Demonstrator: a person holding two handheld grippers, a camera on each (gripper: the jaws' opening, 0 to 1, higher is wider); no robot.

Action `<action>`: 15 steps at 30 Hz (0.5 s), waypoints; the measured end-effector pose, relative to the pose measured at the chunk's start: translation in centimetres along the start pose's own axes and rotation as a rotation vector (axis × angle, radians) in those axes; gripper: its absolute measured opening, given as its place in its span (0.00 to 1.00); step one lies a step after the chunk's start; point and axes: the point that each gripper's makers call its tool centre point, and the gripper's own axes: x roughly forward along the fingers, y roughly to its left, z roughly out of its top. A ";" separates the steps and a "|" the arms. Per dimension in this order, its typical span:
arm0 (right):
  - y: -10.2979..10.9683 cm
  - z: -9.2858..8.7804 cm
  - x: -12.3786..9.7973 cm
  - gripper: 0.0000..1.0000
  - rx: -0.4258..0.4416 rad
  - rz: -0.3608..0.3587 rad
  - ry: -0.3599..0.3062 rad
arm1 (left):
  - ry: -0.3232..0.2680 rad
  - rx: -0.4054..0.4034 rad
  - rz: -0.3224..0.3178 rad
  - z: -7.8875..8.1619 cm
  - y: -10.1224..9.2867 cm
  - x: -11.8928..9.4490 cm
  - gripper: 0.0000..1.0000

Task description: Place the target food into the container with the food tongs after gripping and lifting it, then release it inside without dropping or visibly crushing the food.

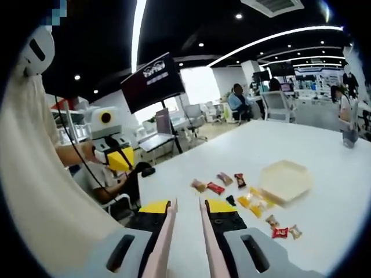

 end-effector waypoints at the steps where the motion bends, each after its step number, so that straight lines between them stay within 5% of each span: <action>1: -0.4 -0.2 -0.1 0.23 -0.001 -0.011 0.005 | 0.000 -0.003 0.005 -0.1 0.0 0.0 0.00; 8: -3.7 -1.7 -0.9 0.24 -0.014 -0.106 0.048 | -0.013 -0.037 0.040 -0.4 0.2 -0.3 0.00; 15: -5.3 -2.6 -1.0 0.24 -0.043 -0.122 0.101 | 0.017 -0.010 0.102 -1.3 1.1 -0.5 0.01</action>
